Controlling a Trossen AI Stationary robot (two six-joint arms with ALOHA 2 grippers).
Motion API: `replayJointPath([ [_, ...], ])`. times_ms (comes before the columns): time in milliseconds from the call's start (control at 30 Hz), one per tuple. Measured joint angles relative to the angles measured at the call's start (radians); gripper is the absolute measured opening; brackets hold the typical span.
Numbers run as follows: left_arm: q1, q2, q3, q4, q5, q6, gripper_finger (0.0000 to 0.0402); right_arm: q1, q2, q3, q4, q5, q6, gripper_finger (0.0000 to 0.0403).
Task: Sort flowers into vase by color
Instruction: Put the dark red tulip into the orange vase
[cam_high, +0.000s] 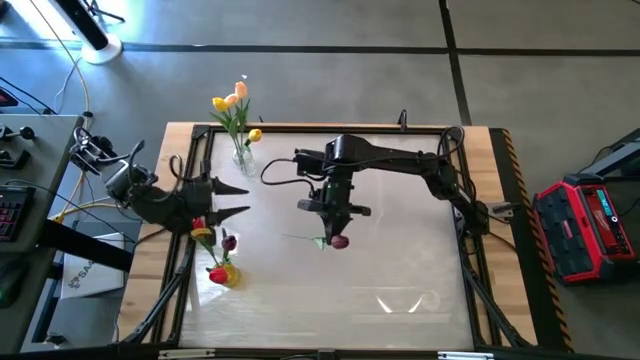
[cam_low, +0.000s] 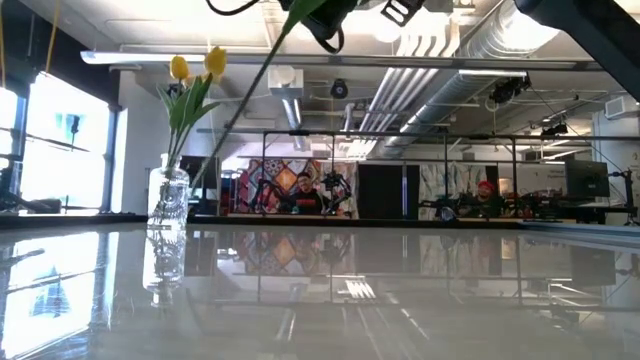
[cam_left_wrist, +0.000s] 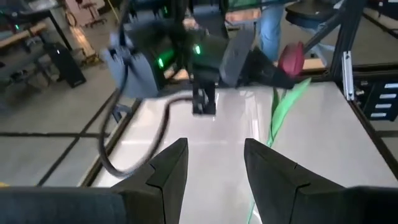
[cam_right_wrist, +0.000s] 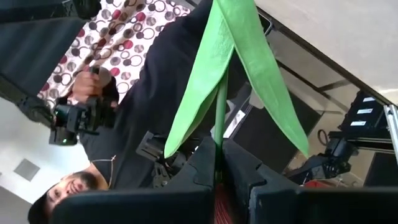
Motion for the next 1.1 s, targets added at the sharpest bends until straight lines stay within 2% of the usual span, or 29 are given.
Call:
replayJointPath([
  [133,0.001,-0.001,0.081,-0.007,0.007,0.022,0.0145,0.001,0.0,0.0,0.001,0.0,0.022,0.0005],
  [300,0.061,0.033,0.157,-0.036,0.138,0.036,0.0145,0.01,0.0,0.0,0.026,-0.056,0.049,0.0005],
  [467,0.117,0.133,0.159,-0.055,0.21,0.052,0.0145,0.015,0.0,0.0,0.027,-0.063,0.076,0.0005],
  [667,0.155,0.247,0.159,-0.052,0.242,0.05,0.0145,0.002,-0.022,-0.001,0.028,-0.063,0.077,0.0005],
  [933,0.202,0.301,0.159,-0.033,0.296,0.07,0.0145,-0.053,-0.073,-0.001,0.035,-0.063,0.106,0.0005],
  [1100,0.226,0.334,0.159,-0.016,0.297,0.163,0.0145,-0.093,-0.119,-0.001,0.041,-0.063,0.12,0.0005],
])
